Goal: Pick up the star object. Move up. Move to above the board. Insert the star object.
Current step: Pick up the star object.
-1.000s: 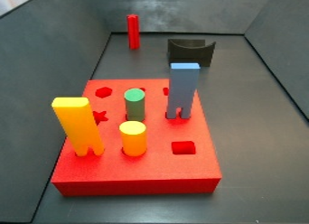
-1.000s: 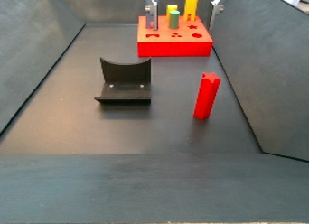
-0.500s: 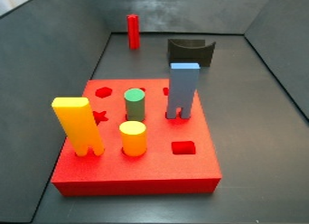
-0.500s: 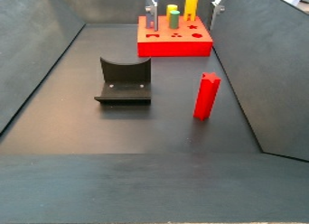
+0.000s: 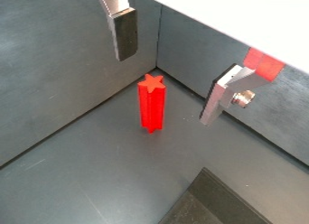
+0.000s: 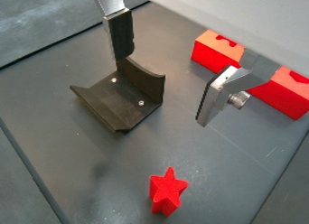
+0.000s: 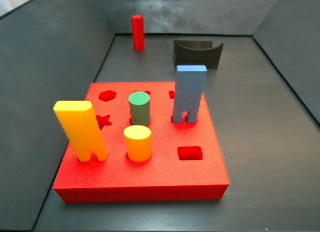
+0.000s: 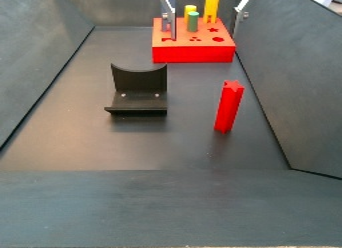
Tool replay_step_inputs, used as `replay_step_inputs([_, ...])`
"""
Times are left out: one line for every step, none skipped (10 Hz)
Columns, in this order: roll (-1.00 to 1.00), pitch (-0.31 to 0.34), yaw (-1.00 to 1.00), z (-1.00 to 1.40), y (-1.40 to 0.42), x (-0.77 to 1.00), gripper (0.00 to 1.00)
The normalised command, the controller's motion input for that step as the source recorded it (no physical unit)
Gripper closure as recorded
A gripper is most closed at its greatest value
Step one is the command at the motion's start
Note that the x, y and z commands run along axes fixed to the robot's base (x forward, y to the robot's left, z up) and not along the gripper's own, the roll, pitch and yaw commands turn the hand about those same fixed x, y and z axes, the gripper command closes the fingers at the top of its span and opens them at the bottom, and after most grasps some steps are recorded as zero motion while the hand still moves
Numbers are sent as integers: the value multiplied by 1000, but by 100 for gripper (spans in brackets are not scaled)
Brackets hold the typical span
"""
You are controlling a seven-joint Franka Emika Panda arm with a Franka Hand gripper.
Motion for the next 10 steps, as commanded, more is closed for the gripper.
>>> replay_step_inputs([-39,-91,0,-126,0,0,0])
replay_step_inputs([-69,-19,0,-69,0,0,0])
replay_step_inputs([0,0,0,0,6,-66,0])
replay_step_inputs([0,0,0,-131,114,-349,0])
replay_step_inputs([7,-27,0,-274,346,-780,0])
replay_step_inputs([13,-73,0,-351,431,-943,0])
replay_step_inputs([26,-44,43,-329,426,-894,0])
replay_step_inputs([36,-73,86,-311,274,-829,0])
replay_step_inputs([0,-103,51,-303,34,-280,0])
replay_step_inputs([0,-96,0,-257,66,-166,0])
